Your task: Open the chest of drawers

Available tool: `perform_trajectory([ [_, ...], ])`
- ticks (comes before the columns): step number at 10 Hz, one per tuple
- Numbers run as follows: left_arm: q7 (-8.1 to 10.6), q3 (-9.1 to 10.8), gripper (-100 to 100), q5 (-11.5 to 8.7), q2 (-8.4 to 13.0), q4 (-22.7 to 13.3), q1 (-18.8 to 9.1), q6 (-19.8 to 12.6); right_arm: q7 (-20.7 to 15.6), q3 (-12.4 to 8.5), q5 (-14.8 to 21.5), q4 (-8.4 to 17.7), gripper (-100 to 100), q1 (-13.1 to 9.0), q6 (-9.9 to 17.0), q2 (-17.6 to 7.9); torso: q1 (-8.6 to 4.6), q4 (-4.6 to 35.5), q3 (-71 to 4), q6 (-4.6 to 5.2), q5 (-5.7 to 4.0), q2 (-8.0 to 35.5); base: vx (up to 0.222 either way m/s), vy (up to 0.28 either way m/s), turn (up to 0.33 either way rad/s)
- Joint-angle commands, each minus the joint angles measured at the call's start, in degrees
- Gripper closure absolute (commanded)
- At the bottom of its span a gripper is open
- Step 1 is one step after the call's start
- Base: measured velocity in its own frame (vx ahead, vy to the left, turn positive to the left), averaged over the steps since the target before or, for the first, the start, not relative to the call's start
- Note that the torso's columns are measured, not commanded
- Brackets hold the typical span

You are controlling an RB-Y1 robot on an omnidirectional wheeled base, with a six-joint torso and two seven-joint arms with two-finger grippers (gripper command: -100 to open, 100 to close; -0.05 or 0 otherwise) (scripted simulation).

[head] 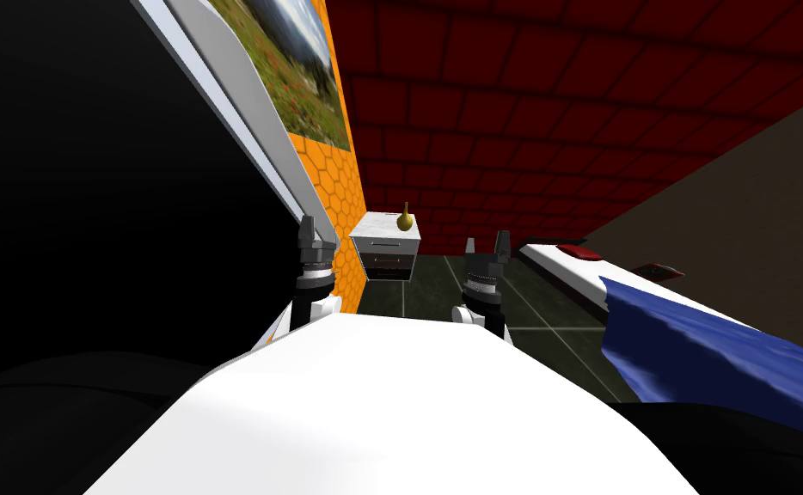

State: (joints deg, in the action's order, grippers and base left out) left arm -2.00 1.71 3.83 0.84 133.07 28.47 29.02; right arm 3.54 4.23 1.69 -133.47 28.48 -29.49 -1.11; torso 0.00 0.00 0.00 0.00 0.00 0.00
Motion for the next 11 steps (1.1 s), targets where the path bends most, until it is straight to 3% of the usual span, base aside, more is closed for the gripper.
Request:
perform_trajectory([
  [1, 0.0, 0.0, 0, 0.0, 0.0, 0.0, 0.0, 0.0, 0.0, 0.0, 0.0, 0.0, 0, 0.0, 0.0, 0.0, 0.0, 2.3, -4.7, 0.0, 0.0, 2.3, 0.0, 0.0, 0.0],
  [9, 0.0, 0.0, 0, 0.0, 0.0, 0.0, 0.0, 0.0, 0.0, 0.0, 0.0, 0.0, 0, 0.0, 0.0, 0.0, 0.0, 35.4, -70.7, 0.0, 0.0, 35.4, 0.0, 0.0, 0.0],
  [10, -0.07, 0.02, -100, 0.0, 1.8, -0.8, -0.1, 0.6, 0.0, 0.0, 0.0, 0.0, 0, 0.0, 0.0, 0.0, 0.0, 39.6, -79.2, 0.0, 0.0, 39.6, 0.021, -0.002, -0.004],
  [11, -0.13, 0.05, -100, 0.0, 2.9, -1.5, -0.3, 1.1, 0.0, 0.0, 0.0, 0.0, 0, 0.0, 0.0, 0.0, 0.01, 41.5, -83.2, 0.0, 0.0, 41.5, 0.037, -0.008, -0.006],
])
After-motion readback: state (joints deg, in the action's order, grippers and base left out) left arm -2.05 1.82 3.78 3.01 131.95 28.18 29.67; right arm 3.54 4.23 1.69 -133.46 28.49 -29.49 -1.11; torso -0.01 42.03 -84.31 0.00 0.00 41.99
